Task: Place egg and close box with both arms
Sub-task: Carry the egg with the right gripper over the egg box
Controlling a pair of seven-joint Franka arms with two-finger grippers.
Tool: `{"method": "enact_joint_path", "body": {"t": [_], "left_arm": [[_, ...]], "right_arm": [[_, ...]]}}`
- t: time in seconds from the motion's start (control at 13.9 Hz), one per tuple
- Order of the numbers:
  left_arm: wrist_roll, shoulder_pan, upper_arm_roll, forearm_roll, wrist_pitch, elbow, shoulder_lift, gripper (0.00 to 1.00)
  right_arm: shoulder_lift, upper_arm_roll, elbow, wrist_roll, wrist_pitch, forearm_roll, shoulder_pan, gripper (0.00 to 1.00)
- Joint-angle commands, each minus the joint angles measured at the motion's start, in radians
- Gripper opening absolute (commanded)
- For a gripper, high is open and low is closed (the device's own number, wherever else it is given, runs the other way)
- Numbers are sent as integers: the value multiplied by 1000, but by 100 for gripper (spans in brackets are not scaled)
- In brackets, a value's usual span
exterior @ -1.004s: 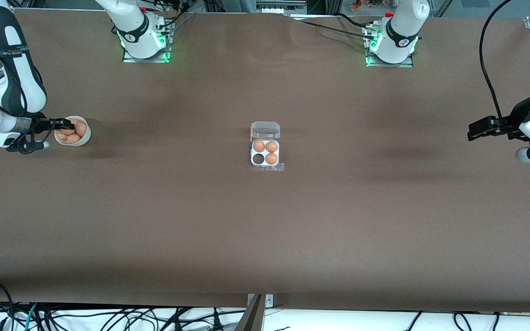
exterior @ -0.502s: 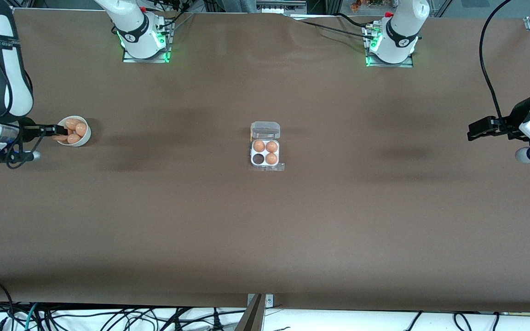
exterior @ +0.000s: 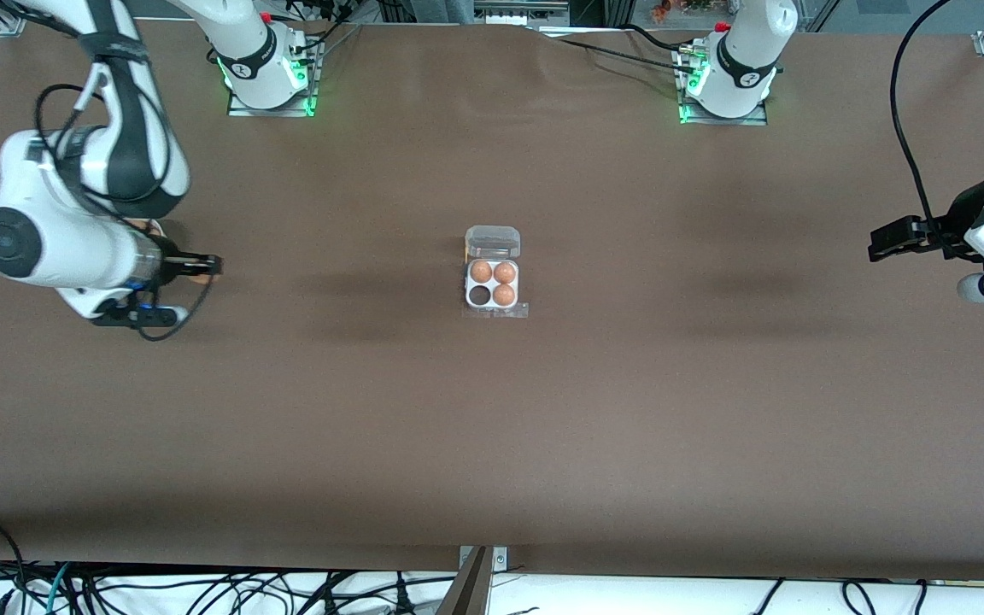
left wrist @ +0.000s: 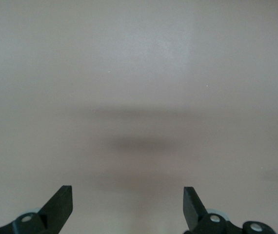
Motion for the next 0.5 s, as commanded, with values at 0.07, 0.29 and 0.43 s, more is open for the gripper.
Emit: {"method": "enact_joint_path", "body": {"t": [0.07, 0.29, 0.43], "left_arm": [[20, 5, -1, 9, -8, 10, 0, 100], [20, 6, -1, 9, -8, 10, 0, 100], [20, 8, -1, 9, -8, 10, 0, 100]], "right_arm": [[102, 0, 119, 233, -11, 58, 158, 40], [177, 1, 167, 390, 41, 132, 276, 40], [232, 1, 198, 433, 79, 155, 349, 40]]}}
